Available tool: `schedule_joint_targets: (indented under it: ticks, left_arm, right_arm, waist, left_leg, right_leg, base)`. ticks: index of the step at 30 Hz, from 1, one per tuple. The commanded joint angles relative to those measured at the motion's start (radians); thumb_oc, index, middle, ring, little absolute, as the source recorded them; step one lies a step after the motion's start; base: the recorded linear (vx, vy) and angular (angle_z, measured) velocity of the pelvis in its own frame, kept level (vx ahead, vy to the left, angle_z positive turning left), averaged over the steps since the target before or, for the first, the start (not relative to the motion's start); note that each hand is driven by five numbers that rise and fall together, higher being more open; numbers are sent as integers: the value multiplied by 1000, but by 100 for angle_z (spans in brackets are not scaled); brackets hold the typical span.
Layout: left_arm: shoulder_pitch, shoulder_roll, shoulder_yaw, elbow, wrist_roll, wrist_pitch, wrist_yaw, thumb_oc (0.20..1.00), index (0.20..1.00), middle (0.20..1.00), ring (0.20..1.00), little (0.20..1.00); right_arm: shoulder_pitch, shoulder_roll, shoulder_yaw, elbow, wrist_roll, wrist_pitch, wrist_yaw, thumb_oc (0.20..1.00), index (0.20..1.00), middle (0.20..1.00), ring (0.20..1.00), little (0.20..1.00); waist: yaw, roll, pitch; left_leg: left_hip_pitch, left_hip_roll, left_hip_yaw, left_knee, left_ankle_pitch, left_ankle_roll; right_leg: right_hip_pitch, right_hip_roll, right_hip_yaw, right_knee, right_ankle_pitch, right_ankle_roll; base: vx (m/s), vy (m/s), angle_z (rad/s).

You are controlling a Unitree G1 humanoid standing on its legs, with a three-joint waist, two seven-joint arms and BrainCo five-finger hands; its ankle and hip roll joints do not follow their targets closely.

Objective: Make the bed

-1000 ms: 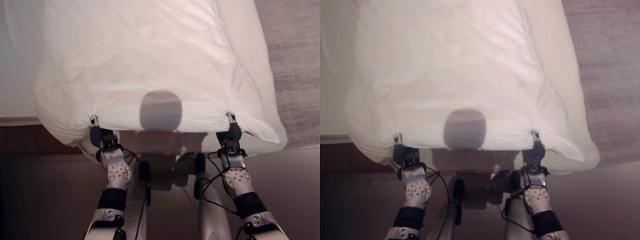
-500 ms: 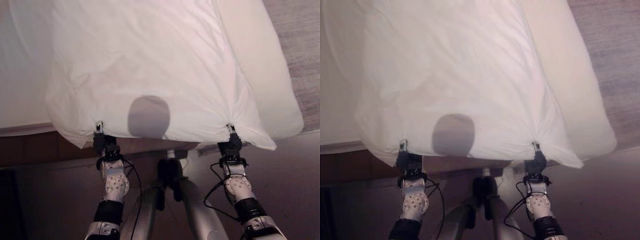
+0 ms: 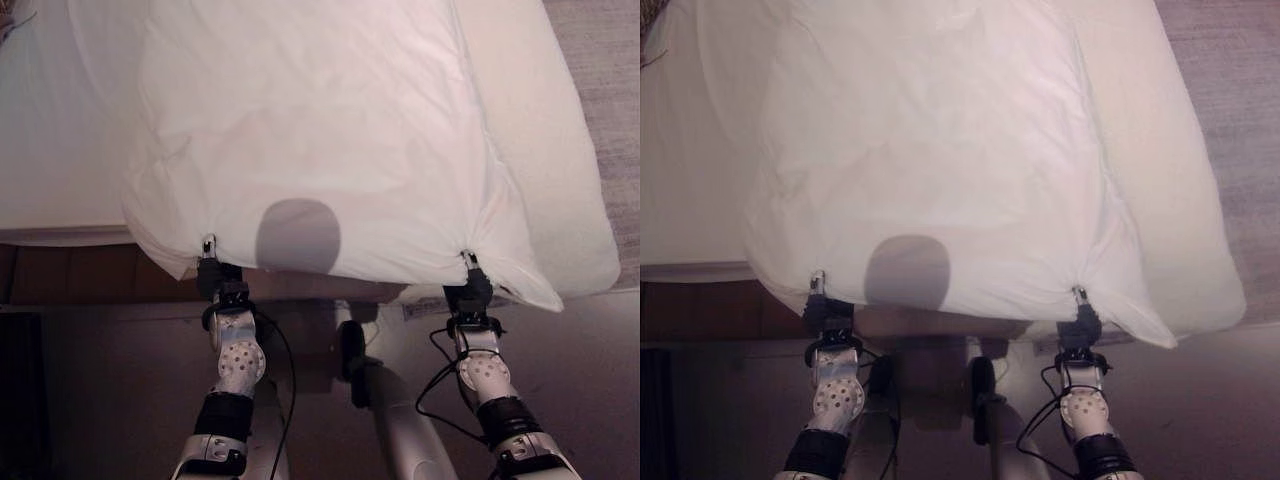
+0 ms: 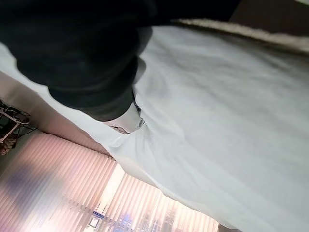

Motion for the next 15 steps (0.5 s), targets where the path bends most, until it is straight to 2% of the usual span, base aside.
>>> schedule_joint_targets:
  ticks: [1,2,3,4,5,6,7,8,9,12,15]
  left_arm:
    - [15,92,83,-110,66,-125,21,200,200,200,200,200]
    - [15,94,78,-117,79,-121,24,200,200,200,200,200]
    - [18,98,62,-117,87,-115,19,200,200,200,200,200]
    - [11,98,31,-111,87,-108,25,200,200,200,200,200]
    - [10,98,31,-112,88,-108,26,200,200,200,200,200]
    - [35,111,23,-121,115,-89,14,200,200,200,200,200]
    - [36,111,23,-122,116,-89,15,200,200,200,200,200]
    - [51,118,25,-133,133,-81,11,200,200,200,200,200]
    - [53,116,28,-126,138,-82,18,200,200,200,200,200]
    - [32,112,22,-105,149,-83,39,200,200,200,200,200]
    - [38,104,19,-106,169,-65,51,200,200,200,200,200]
  right_arm:
    - [53,-47,-79,-40,-17,-76,11,200,200,200,200,200]
    - [60,-41,-84,-44,-19,-72,13,200,200,200,200,200]
    - [63,-40,-80,-43,-19,-70,14,200,200,200,200,200]
    - [83,-31,-93,-63,-15,-64,13,200,200,200,200,200]
    - [82,-31,-93,-63,-15,-63,13,200,200,200,200,200]
    - [73,-25,-100,-49,-24,-62,16,200,200,200,200,200]
    - [73,-25,-100,-49,-24,-62,16,200,200,200,200,200]
    - [64,-23,-98,-43,-38,-59,17,200,200,200,200,200]
    - [57,-21,-93,-31,-54,-55,12,200,200,200,200,200]
    - [56,-28,-90,-14,-67,-53,3,200,200,200,200,200]
    - [62,-24,-85,-17,-60,-61,0,200,200,200,200,200]
  waist:
    - [21,8,-67]
    - [19,8,-69]
    - [13,7,-73]
    - [0,15,-74]
    - [-1,15,-76]
    - [9,22,-73]
    - [8,20,-74]
    - [19,26,-75]
    - [20,29,-79]
    - [-1,33,-84]
    - [-16,20,-78]
  left_leg:
    - [-8,-56,75,-58,149,15]
    - [-23,-75,89,-24,133,18]
    - [-36,-90,109,21,86,27]
    - [-67,-152,130,121,22,46]
    - [-72,-154,130,122,26,48]
    - [-64,-184,163,150,-19,75]
    - [-68,-187,164,149,-15,77]
    - [-59,-192,183,154,-35,89]
    - [-56,-199,195,159,-37,93]
    - [-30,-237,206,129,-27,100]
    - [15,-275,213,82,-12,103]
  right_leg:
    - [8,-97,119,-49,22,231]
    - [20,-128,118,-75,45,249]
    - [44,-171,111,-104,69,269]
    - [94,-256,122,-195,168,297]
    - [93,-258,122,-200,175,298]
    - [105,-330,76,-275,292,294]
    - [105,-333,76,-283,301,296]
    - [123,-376,7,-323,331,299]
    - [138,-386,-33,-348,324,295]
    - [117,-266,3,-277,179,254]
    - [73,-133,22,-210,107,231]
  base:
    - [-35,576,2]
    - [36,608,7]
    - [126,839,46]
    - [97,616,54]
    - [131,840,71]
    - [43,425,40]
    - [92,613,43]
    - [47,367,6]
    - [75,512,-15]
    - [48,379,-18]
    - [14,190,16]
